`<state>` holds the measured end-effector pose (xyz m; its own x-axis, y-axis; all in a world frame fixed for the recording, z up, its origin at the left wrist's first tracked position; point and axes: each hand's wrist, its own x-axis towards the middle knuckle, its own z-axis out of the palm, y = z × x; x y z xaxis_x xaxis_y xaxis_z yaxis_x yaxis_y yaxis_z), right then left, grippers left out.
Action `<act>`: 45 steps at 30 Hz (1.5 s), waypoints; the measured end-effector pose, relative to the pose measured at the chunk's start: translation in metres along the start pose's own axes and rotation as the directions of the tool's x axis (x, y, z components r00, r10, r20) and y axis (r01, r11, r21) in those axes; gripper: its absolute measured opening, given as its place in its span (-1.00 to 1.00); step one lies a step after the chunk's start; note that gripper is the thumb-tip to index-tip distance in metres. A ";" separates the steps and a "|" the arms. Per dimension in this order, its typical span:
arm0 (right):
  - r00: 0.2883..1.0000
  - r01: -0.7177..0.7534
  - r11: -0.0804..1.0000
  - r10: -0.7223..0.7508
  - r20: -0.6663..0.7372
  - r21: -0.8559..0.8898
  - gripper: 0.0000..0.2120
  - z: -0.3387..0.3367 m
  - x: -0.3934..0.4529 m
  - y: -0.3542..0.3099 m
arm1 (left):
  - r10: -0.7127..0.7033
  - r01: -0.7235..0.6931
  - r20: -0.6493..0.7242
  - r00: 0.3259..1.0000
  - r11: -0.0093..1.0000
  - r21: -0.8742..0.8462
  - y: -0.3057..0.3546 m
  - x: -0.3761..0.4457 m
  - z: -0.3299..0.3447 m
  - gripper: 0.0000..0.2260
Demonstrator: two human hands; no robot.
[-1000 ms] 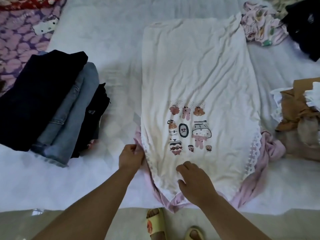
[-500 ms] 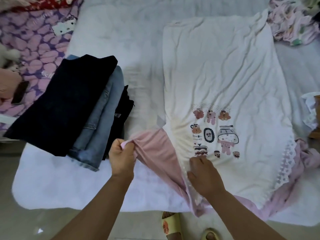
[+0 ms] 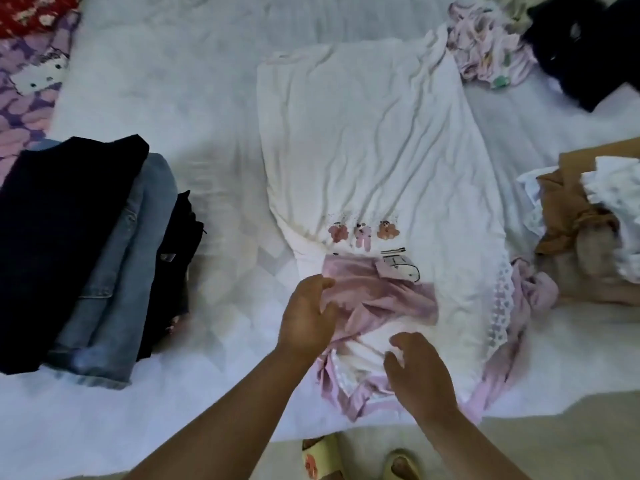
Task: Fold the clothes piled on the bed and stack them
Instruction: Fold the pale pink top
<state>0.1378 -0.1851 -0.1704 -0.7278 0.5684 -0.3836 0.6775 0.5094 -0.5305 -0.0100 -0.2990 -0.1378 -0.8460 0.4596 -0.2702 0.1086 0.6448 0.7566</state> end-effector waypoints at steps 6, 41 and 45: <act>0.977 0.158 0.987 -0.151 -0.152 0.035 -0.63 0.029 -0.006 -0.013 | 0.079 -0.092 0.058 0.995 0.954 0.284 -0.046 0.041 -0.001 -0.72; 0.915 0.232 0.961 -0.162 -0.370 0.153 -0.81 0.043 -0.004 -0.030 | -0.050 0.029 0.067 0.997 0.958 0.285 -0.067 0.085 -0.042 -0.80; 0.995 0.055 0.802 0.005 -0.099 0.594 -0.83 0.048 -0.027 -0.033 | -0.085 0.063 0.091 0.992 0.973 0.223 -0.074 0.080 -0.057 -0.82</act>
<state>0.1302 -0.2486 -0.1786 -0.7102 0.6323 -0.3094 0.4404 0.0562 -0.8961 -0.1153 -0.3448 -0.1815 -0.8012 0.4566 -0.3868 0.1684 0.7923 0.5864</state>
